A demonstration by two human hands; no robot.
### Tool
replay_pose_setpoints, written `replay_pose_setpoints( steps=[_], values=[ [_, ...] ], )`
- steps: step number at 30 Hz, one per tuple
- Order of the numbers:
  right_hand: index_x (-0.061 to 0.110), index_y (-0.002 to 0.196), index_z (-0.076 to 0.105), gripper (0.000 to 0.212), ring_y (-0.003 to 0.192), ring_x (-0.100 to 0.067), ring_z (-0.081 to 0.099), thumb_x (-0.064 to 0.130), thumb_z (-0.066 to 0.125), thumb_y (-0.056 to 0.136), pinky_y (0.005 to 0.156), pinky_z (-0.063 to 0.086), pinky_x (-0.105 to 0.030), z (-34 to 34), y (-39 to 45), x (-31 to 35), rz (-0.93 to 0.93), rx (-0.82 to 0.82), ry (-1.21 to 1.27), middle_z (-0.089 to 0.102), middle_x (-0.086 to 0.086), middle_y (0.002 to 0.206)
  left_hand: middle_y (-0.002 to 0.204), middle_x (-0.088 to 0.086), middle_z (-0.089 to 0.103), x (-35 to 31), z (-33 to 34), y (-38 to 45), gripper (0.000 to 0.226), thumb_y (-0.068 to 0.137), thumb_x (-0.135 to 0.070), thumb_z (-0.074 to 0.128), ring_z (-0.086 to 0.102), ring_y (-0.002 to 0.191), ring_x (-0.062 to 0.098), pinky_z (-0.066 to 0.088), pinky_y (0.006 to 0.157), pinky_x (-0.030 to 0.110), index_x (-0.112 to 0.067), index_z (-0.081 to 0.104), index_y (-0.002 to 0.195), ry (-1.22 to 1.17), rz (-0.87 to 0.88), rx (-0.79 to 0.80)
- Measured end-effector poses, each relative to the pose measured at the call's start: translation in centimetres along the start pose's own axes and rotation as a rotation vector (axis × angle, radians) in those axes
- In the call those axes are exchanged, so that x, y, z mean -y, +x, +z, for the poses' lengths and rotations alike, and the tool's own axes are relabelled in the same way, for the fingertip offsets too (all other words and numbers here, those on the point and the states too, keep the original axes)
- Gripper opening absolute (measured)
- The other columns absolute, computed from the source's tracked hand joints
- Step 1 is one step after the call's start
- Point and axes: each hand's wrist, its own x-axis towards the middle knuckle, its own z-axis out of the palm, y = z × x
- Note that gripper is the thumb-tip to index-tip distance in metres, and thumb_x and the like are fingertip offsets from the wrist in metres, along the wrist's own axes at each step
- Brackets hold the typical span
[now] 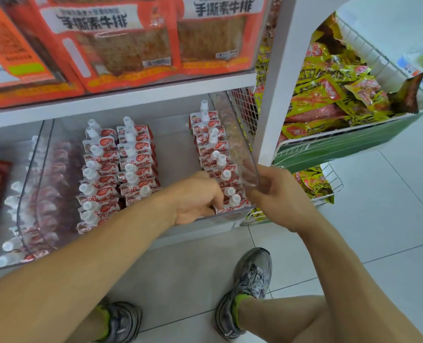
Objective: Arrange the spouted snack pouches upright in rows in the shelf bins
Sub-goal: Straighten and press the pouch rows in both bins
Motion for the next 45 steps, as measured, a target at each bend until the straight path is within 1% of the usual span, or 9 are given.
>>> replay_pose_setpoints(
  steps=[4,9,15,19,25,29,34,38,45],
  values=[
    [0.028,0.101,0.064,0.037,0.05,0.005,0.054,-0.006,0.055,0.089,0.055,0.04,-0.007,-0.2,-0.3,0.0,-0.034,0.041,0.043,0.058,0.03,0.054,0.123,0.019,0.063,-1.1,-1.8,-0.1,0.022,0.09,-0.006,0.052,0.06,0.11,0.034,0.048,0.098,0.047,-0.005,0.065,0.108,0.012,0.109,-0.177],
    [0.03,0.097,0.065,0.039,0.055,0.005,0.058,-0.007,0.056,0.089,0.058,0.04,-0.005,-0.5,-0.4,0.0,-0.043,0.062,0.054,0.063,0.027,0.059,0.14,0.005,0.052,-3.4,-1.2,5.8,0.082,0.076,-0.072,0.038,0.052,0.126,0.027,0.037,0.107,0.05,-0.025,0.038,0.143,-0.11,0.321,-0.308],
    [0.03,0.107,0.067,0.041,0.089,-0.006,0.071,-0.004,0.057,0.087,0.083,0.054,-0.028,-1.2,-0.3,-1.1,-0.039,0.112,0.024,0.074,0.013,0.087,0.15,0.006,0.04,-4.6,-0.6,5.6,0.06,0.099,-0.053,0.03,0.041,0.134,0.024,0.025,0.115,0.044,-0.02,0.028,0.15,-0.127,0.374,-0.357],
    [0.025,0.11,0.069,0.04,0.093,-0.011,0.072,-0.005,0.056,0.086,0.087,0.058,-0.04,-1.1,-0.1,-1.2,-0.047,0.126,0.02,0.076,0.006,0.094,0.147,0.008,0.043,-5.3,-2.5,10.0,0.087,0.072,-0.071,0.042,0.046,0.13,0.029,0.035,0.109,0.051,-0.027,0.027,0.145,-0.107,0.424,-0.345],
    [0.025,0.118,0.067,0.044,0.099,-0.005,0.07,-0.005,0.059,0.087,0.085,0.055,-0.031,-1.1,-0.7,-0.2,0.004,0.122,0.064,0.076,0.012,0.099,0.154,0.002,0.033,-5.9,-3.7,6.6,0.075,0.089,-0.051,0.052,0.033,0.139,0.023,0.023,0.115,0.041,-0.025,0.02,0.152,0.136,0.38,-0.264],
    [0.049,0.107,0.063,0.026,0.098,0.008,0.066,0.029,0.067,0.09,0.087,0.054,-0.027,-2.1,-1.6,0.7,0.102,0.172,-0.038,0.07,0.032,0.1,0.125,0.004,0.058,-4.5,-7.1,0.4,0.041,0.092,-0.021,0.058,0.056,0.11,0.019,0.041,0.085,0.021,-0.014,0.048,0.131,0.485,0.52,-0.53],
    [0.023,0.095,0.07,0.007,0.073,0.005,0.065,0.021,0.067,0.089,0.07,0.049,-0.008,-0.8,-2.1,4.9,-0.106,-0.473,-0.25,0.07,0.019,0.083,0.121,-0.005,0.06,0.4,-12.1,-9.0,0.057,0.078,-0.046,0.072,0.059,0.105,0.011,0.044,0.087,0.022,-0.024,0.054,0.127,0.976,0.428,-0.515],
    [0.016,0.107,0.067,0.02,0.084,-0.006,0.068,0.011,0.07,0.088,0.075,0.053,-0.014,3.8,1.1,7.8,-0.125,-0.091,0.051,0.071,0.003,0.099,0.143,-0.004,0.047,2.1,-13.2,-9.8,0.091,0.069,-0.061,0.073,0.05,0.124,0.013,0.039,0.099,0.022,-0.023,0.038,0.144,1.219,0.273,-0.281],
    [0.023,0.138,0.045,0.06,0.112,-0.027,0.061,0.011,0.071,0.086,0.097,0.052,-0.045,10.3,5.0,8.0,0.238,0.525,-0.021,0.058,-0.011,0.131,0.125,0.005,0.047,2.9,-12.2,-8.0,0.07,0.068,-0.064,0.069,0.05,0.113,0.022,0.041,0.088,0.029,-0.029,0.056,0.128,1.157,0.333,-0.361]
  ],
)
